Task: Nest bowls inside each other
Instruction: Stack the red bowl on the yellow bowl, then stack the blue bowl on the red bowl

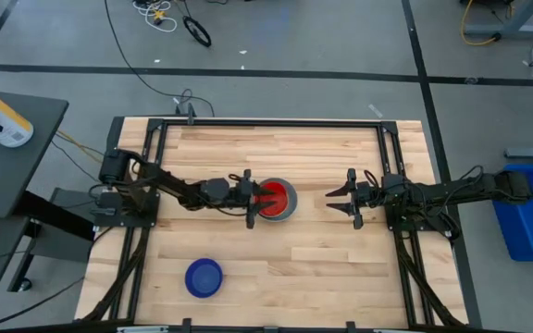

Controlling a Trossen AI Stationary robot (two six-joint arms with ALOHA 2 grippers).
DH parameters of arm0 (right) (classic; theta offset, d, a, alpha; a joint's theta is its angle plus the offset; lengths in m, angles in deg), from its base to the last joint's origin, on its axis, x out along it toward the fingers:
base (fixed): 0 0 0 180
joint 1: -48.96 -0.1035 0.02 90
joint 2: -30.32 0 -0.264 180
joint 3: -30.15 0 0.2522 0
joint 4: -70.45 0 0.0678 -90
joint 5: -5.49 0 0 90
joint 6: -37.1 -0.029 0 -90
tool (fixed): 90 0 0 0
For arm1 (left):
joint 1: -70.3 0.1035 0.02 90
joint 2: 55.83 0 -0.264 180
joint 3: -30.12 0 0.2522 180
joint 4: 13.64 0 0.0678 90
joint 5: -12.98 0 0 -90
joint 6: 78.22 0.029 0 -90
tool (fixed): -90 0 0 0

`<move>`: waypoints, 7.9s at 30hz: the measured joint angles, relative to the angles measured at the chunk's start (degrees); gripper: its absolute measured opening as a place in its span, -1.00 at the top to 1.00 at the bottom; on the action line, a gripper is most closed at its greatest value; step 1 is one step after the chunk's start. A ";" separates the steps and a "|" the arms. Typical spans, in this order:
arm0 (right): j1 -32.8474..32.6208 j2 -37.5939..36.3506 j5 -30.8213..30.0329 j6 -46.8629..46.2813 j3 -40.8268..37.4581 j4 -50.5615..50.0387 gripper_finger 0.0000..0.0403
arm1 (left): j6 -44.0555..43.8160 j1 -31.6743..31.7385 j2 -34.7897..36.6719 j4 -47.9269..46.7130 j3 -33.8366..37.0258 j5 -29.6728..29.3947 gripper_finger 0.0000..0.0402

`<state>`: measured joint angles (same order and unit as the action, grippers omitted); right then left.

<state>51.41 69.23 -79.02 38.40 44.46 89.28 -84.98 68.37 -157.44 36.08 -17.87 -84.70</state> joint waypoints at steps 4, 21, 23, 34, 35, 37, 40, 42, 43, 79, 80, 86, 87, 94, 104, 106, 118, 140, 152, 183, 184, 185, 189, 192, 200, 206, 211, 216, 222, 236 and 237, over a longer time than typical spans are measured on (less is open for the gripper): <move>0.01 0.00 -0.01 0.02 -0.01 0.11 0.32 | 1.96 -0.09 -0.02 0.42 -0.01 0.23 0.46; -0.01 0.00 -1.02 0.63 -0.01 0.23 0.36 | 8.45 2.91 -3.62 -6.66 -7.35 8.10 0.98; -0.01 -0.02 -1.00 0.63 -0.01 0.23 0.34 | 8.16 3.53 -5.52 -6.49 -8.62 9.18 0.99; -0.01 0.00 -0.95 0.63 0.01 -0.02 0.37 | 5.70 5.73 -12.29 -5.86 -12.45 13.33 0.99; -0.01 0.00 -0.95 0.61 -0.01 -0.08 0.38 | 5.38 5.89 -12.90 -5.57 -12.51 13.72 0.99; -0.01 -0.01 -0.95 0.63 -0.01 -0.10 0.38 | 4.40 6.14 -13.72 -5.45 -12.60 14.14 0.99; -0.01 0.00 -0.93 0.61 -0.01 -0.06 0.36 | 4.19 6.16 -14.01 -3.68 -12.56 14.15 1.00; -0.01 0.00 -0.93 0.46 -0.01 0.10 0.34 | 4.43 6.11 -13.90 -2.93 -12.58 14.19 1.00; -0.01 -0.02 -0.93 0.44 -0.01 0.14 0.34 | 4.42 6.11 -13.84 -2.80 -12.58 14.30 1.00; -4.34 0.02 2.17 -5.62 -0.01 -0.67 -0.04 | -6.24 -28.38 27.30 -41.10 10.37 -18.63 0.96; -4.53 0.02 2.17 -5.84 -0.01 -0.71 -0.06 | -7.70 -29.99 27.50 -42.46 10.39 -18.67 0.95; -4.90 0.02 2.22 -6.76 -0.01 -0.74 -0.14 | -15.59 -37.58 28.91 -48.01 10.35 -20.53 0.62; -4.90 0.02 2.23 -6.93 0.00 -0.74 -0.16 | -16.68 -38.23 29.51 -48.45 10.32 -20.76 0.54; -4.90 0.02 3.58 -9.04 -0.01 -1.25 -0.21 | -21.72 -41.14 35.84 -55.10 10.29 -20.25 -0.11; -4.90 0.02 3.61 -9.90 -0.01 -2.03 -0.16 | -29.61 -42.38 36.14 -58.49 10.29 -14.36 -0.35; -4.90 0.02 3.61 -9.90 -0.01 -2.01 -0.15 | -30.65 -42.63 35.47 -58.40 10.29 -14.13 -0.33; -4.90 0.02 3.35 -9.47 -0.01 -1.85 -0.21 | -33.58 -42.78 27.64 -55.80 10.29 -14.22 -0.32; -4.86 0.01 8.12 -9.88 -0.01 -3.22 0.07 | -37.55 -42.69 26.47 -52.57 12.67 -15.07 -0.32; -4.86 0.02 8.12 -9.44 -0.01 -3.25 0.16 | -37.57 -42.67 26.47 -51.95 12.80 -14.98 -0.08; -4.86 0.02 8.12 -9.44 -0.01 -3.73 0.29 | -38.31 -42.67 26.49 -55.51 12.80 -14.73 0.85; -4.85 0.02 8.12 -9.46 0.00 -3.73 0.28 | -37.62 -42.67 26.49 -55.53 12.80 -14.90 0.91; -4.86 0.02 8.12 -9.45 0.00 -3.73 0.27 | -37.26 -42.68 26.49 -55.66 12.80 -15.53 0.94; -4.86 0.02 8.12 -9.46 0.00 -3.73 0.25 | -36.10 -42.67 26.49 -56.17 12.80 -19.58 0.96; -4.85 0.02 8.12 -9.46 -0.01 -3.92 0.23 | -32.43 -42.64 26.49 -54.11 12.80 -24.87 0.97; -4.84 0.00 8.11 -9.46 -0.01 -4.21 0.24 | -20.27 -37.55 26.49 -45.71 12.78 -36.56 0.97; -4.84 0.00 8.11 -9.45 -0.01 -4.21 0.31 | -5.58 -30.19 26.49 -34.06 12.78 -37.29 0.97; -4.85 0.02 8.10 -9.44 -0.01 -4.20 0.36 | 0.70 -21.44 26.49 -28.31 12.78 -31.71 0.97; -4.86 0.02 8.10 -9.44 -0.01 -4.78 0.39 | 6.20 -13.92 26.49 -22.09 12.78 -24.56 0.97; -4.85 0.00 8.10 -9.45 -0.01 -5.84 0.41 | 9.05 -6.23 26.49 -18.50 12.65 -16.65 0.97; -4.84 0.00 8.10 -9.68 -0.01 -5.41 0.30 | 11.11 6.19 17.27 -7.94 9.50 -3.02 0.97; -4.84 0.00 8.10 -9.74 -0.01 -5.34 0.29 | 11.29 6.46 15.12 -7.13 8.59 -3.07 0.97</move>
<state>46.57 69.23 -70.93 28.66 44.45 83.94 -73.70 74.83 -142.32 28.95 -9.28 -87.77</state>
